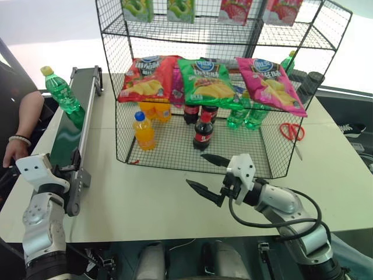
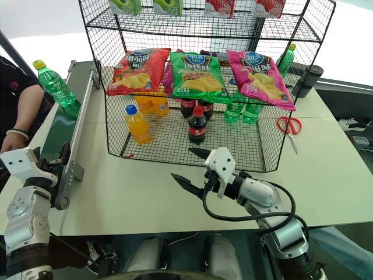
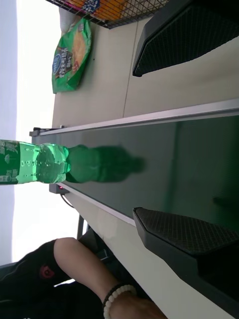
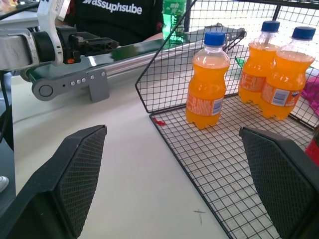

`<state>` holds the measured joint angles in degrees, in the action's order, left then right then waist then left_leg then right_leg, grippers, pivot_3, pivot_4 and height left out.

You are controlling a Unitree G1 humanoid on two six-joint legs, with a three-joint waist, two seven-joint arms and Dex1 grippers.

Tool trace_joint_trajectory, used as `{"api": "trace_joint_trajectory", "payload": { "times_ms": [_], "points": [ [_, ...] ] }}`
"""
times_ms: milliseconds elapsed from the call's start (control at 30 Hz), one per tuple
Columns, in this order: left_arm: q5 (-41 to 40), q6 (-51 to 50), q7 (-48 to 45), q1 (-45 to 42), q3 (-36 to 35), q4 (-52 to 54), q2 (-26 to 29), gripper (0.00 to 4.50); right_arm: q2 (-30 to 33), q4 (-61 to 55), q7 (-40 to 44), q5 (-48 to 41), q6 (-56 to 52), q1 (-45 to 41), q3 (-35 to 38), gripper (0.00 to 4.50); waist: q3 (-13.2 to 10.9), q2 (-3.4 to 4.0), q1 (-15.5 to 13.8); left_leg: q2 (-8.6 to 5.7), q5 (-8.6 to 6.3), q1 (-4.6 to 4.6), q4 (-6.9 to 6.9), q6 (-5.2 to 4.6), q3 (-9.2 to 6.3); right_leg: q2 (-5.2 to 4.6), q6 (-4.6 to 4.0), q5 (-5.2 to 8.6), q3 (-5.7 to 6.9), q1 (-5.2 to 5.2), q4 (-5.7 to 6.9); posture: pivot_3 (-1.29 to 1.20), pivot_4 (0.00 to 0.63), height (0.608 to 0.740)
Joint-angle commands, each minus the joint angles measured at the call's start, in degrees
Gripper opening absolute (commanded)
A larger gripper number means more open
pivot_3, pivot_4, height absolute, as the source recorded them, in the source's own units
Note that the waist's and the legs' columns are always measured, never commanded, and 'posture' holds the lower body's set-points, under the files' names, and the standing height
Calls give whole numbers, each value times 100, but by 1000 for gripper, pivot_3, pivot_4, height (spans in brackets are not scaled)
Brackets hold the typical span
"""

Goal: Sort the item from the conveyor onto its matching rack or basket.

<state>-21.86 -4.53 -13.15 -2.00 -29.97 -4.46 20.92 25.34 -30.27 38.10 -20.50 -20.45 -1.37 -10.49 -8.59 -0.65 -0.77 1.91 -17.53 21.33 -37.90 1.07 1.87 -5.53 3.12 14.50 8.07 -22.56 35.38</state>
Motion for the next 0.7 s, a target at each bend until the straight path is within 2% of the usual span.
{"api": "trace_joint_trajectory", "payload": {
  "times_ms": [33, 700],
  "points": [
    [-9, 37, 66, -39, -55, 25, 28, 4500, -25, -217, 16, -52, 110, -14, 18, 4431, 0, 0, 0, 0, 0, 0, 0, 0, 0, 0, 0, 0, 0, 0, 0, 0, 150, 735],
    [17, 117, 244, -97, -181, -131, 100, 4500, -45, -129, 76, -55, 190, 16, -2, 4431, 0, 0, 0, 0, 0, 1, 1, 0, 0, -1, 0, 0, 1, -1, -1, 0, 150, 735]
  ]
}}
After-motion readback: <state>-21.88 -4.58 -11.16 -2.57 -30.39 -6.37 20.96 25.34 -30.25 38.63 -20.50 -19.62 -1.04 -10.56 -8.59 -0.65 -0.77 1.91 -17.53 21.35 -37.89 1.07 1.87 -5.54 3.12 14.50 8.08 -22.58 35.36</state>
